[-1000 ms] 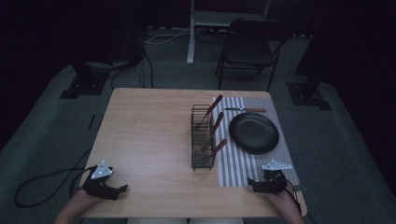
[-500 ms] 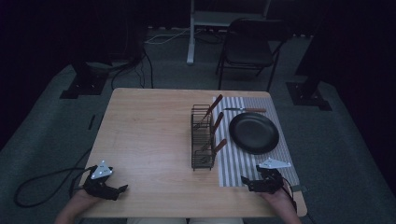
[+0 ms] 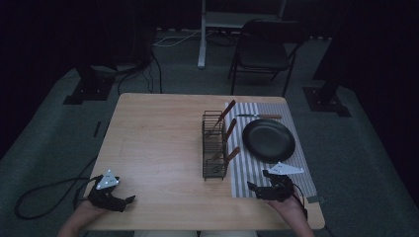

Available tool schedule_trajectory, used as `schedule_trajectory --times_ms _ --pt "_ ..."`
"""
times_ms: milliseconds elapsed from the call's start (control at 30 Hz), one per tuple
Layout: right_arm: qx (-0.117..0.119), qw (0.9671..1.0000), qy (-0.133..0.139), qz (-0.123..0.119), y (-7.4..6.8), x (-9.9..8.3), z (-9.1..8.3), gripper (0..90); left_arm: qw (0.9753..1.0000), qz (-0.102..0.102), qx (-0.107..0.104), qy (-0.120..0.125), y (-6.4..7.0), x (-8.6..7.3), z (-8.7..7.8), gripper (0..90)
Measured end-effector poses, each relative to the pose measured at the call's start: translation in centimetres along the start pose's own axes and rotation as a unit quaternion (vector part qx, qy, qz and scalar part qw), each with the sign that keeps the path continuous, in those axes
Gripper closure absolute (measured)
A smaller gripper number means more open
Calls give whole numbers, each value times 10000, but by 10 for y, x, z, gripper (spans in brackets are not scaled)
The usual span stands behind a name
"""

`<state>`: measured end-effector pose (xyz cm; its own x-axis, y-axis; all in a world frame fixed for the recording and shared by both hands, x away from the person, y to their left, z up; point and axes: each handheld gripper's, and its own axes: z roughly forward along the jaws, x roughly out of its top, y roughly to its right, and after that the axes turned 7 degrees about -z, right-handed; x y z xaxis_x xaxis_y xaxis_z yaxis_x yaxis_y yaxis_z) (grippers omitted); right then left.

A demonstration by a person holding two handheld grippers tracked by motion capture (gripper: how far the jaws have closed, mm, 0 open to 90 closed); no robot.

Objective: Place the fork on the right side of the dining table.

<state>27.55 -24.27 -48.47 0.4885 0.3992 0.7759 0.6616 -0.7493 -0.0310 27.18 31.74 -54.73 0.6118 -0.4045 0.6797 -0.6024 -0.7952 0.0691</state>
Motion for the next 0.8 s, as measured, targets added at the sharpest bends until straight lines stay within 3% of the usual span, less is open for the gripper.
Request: schedule_trajectory --times_ms 500,800 --pt "-18 9992 396 -74 -17 35 -8 231 10000 6 -1 -8 0 0 0 0" --pt "85 9982 574 -150 -27 57 -10 237 10000 4 -1 -8 0 0 0 0"
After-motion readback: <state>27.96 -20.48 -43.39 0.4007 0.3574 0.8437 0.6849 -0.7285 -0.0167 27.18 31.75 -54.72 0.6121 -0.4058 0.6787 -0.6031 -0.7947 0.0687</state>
